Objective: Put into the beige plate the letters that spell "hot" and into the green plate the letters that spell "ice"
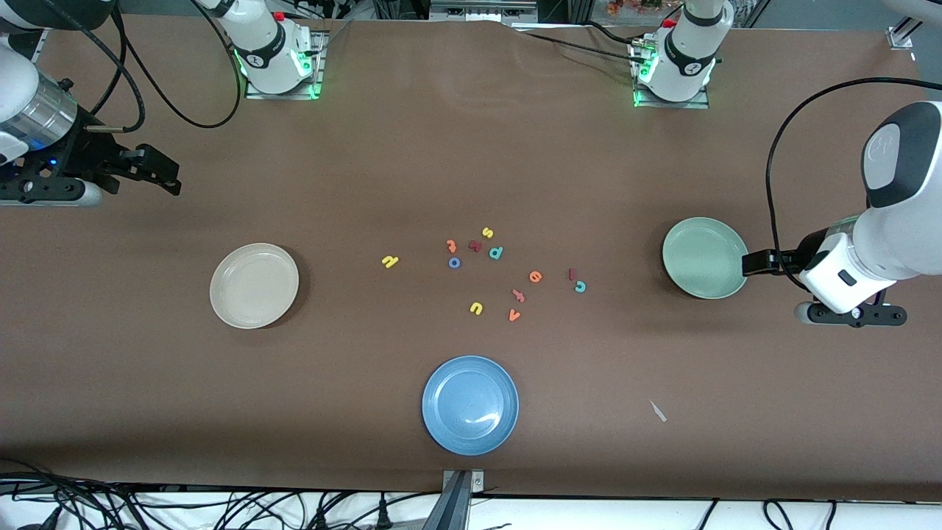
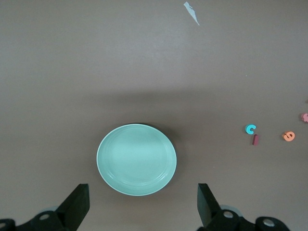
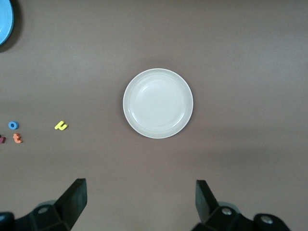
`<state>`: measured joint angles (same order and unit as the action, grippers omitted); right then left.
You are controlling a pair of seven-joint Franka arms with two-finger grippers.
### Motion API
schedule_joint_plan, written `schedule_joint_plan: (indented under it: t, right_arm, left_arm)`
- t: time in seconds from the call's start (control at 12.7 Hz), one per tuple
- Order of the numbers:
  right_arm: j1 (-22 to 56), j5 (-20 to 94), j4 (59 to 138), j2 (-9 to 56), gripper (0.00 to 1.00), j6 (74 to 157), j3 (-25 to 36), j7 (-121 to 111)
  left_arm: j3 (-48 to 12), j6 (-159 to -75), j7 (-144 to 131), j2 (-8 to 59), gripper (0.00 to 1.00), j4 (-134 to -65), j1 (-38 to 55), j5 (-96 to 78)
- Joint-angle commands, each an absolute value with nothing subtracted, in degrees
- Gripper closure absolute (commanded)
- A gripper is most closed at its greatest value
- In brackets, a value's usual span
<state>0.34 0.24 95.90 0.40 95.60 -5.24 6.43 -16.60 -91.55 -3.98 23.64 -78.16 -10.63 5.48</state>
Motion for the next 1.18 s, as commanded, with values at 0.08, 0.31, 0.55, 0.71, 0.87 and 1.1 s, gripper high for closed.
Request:
schedule_joint_plan:
  t: [0.08, 0.31, 0.55, 0.71, 0.87, 1.1]
  right_arm:
    - [0.53, 0.70, 93.69, 1.49, 0.00, 94.31, -5.19, 6.07]
    - [0.53, 0.62, 93.52, 1.49, 0.00, 94.31, -5.19, 5.98]
    - [0.53, 0.79, 93.60, 1.58, 0.00, 94.31, -5.19, 6.15]
    - [0.44, 0.79, 93.60, 1.49, 0.00, 94.31, -5.19, 5.54]
    - [0.44, 0.88, 93.69, 1.50, 0.00, 94.22, -5.19, 5.62]
    - [0.53, 0.62, 93.87, 1.49, 0.00, 93.43, -5.36, 5.97]
  left_arm:
    - [-16.61, -91.85, -0.53, 22.76, 0.02, -79.45, -11.08, 3.87]
    - [-16.61, -91.85, -0.26, 22.94, 0.03, -79.54, -10.99, 3.87]
    - [-16.61, -91.85, -0.26, 23.03, 0.02, -79.54, -10.90, 3.96]
    - [-16.61, -91.84, -0.26, 23.03, 0.02, -79.54, -10.90, 3.96]
    - [-16.61, -91.76, -0.35, 23.03, 0.01, -79.45, -10.90, 3.96]
    - [-16.61, -91.67, -0.35, 23.03, 0.01, -79.45, -10.90, 3.96]
